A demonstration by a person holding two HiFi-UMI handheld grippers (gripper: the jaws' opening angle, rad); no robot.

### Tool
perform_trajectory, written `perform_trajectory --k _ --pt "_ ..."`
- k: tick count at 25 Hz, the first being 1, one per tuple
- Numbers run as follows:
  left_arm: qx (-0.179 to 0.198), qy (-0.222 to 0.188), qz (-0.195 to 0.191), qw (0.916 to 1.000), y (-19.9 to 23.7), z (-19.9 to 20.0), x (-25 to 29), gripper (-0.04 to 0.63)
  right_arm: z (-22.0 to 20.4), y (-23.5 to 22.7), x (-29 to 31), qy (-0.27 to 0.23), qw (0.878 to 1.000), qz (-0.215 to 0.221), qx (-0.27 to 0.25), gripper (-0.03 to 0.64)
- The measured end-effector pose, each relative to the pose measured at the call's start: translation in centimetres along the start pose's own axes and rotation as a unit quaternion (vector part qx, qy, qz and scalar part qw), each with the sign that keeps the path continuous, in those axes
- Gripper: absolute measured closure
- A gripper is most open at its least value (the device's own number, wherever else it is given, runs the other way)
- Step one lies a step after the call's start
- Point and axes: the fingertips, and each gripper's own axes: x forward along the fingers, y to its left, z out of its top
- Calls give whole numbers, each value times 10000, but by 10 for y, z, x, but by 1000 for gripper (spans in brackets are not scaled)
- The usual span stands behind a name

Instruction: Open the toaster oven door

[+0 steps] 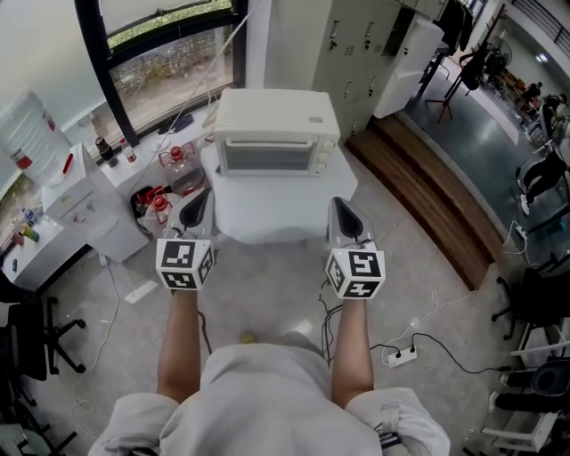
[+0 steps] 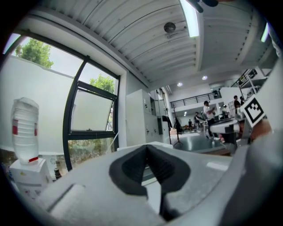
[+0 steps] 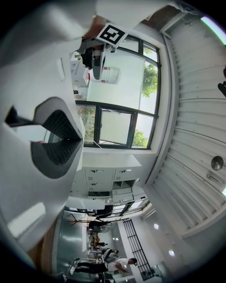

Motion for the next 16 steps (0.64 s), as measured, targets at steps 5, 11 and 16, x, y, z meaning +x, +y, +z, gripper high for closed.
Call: perform_trajectory --k 5,11,16 --pt "10 -48 12 10000 6 5 -6 597 2 6 -4 9 10000 9 -42 615" --pt "47 -95 -26 9999 9 9 -7 597 9 9 -4 -21 9999 -14 -123 615" --pt "41 -74 -41 10000 11 7 -11 597 10 11 -7 -10 9999 -33 -98 615"
